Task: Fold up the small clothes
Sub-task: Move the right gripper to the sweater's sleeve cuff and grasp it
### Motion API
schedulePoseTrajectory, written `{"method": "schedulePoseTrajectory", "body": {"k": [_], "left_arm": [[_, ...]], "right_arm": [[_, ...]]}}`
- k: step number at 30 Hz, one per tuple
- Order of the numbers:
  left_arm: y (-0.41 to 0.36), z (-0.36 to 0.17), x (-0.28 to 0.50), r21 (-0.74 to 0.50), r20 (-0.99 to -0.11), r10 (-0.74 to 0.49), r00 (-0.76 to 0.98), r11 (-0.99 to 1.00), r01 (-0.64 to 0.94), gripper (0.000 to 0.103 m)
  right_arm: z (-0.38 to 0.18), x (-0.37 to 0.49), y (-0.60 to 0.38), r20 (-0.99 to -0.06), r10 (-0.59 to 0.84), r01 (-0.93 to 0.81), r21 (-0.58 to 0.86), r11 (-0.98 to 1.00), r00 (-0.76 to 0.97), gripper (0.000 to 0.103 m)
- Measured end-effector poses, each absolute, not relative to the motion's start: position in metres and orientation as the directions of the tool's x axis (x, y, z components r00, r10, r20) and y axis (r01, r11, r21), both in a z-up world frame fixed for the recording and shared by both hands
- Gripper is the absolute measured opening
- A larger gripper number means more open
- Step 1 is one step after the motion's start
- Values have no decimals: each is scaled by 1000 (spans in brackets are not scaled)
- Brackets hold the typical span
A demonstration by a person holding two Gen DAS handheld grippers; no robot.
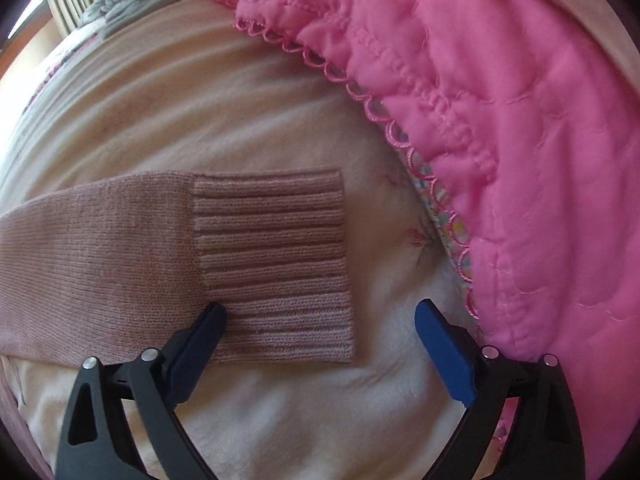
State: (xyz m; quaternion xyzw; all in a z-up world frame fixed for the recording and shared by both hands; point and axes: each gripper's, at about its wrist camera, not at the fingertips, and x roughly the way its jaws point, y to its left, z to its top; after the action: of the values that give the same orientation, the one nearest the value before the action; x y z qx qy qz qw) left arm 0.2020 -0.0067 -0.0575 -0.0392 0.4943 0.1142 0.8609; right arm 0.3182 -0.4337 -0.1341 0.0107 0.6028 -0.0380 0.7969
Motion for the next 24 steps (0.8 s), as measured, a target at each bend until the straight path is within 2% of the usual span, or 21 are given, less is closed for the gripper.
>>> {"method": "schedulePoseTrajectory", "body": {"k": [1,3,4,6,7,8,11,14,15,21,24], "left_arm": [[-7,-59,202,52,-861,162,482,971,-233,99],[-5,-62,201,63,-865,169,472,971,-232,100],[-3,-64,200,68,-868,174,466,970,-235,100],[5,-65,197,72,-871,182,457,966,-248,99],[9,-65,195,74,-871,188,454,964,-256,99],[15,-65,193,76,-872,193,450,961,-265,99],[31,-62,185,78,-872,207,443,954,-291,100],[47,-57,178,84,-869,222,441,946,-312,100],[52,-56,176,82,-869,225,441,944,-320,99],[71,-47,171,40,-870,207,447,934,-355,99],[72,-47,171,37,-871,203,447,935,-352,100]], "right_arm": [[-136,317,-437,-962,-1,75,20,997,272,88],[-134,312,-440,-954,84,61,106,993,287,59],[-132,311,-439,-949,104,51,125,991,296,51],[-125,307,-436,-947,86,47,106,993,311,27],[-120,306,-434,-944,81,46,101,994,320,22],[-114,304,-432,-939,84,49,106,993,334,9],[-89,299,-420,-900,185,47,221,974,395,7],[-64,290,-382,-845,325,-39,342,939,424,7],[-57,287,-361,-830,367,-83,367,926,419,0],[-56,282,-235,-779,549,-298,470,831,302,0],[-67,285,-189,-790,560,-335,471,816,252,0]]}}
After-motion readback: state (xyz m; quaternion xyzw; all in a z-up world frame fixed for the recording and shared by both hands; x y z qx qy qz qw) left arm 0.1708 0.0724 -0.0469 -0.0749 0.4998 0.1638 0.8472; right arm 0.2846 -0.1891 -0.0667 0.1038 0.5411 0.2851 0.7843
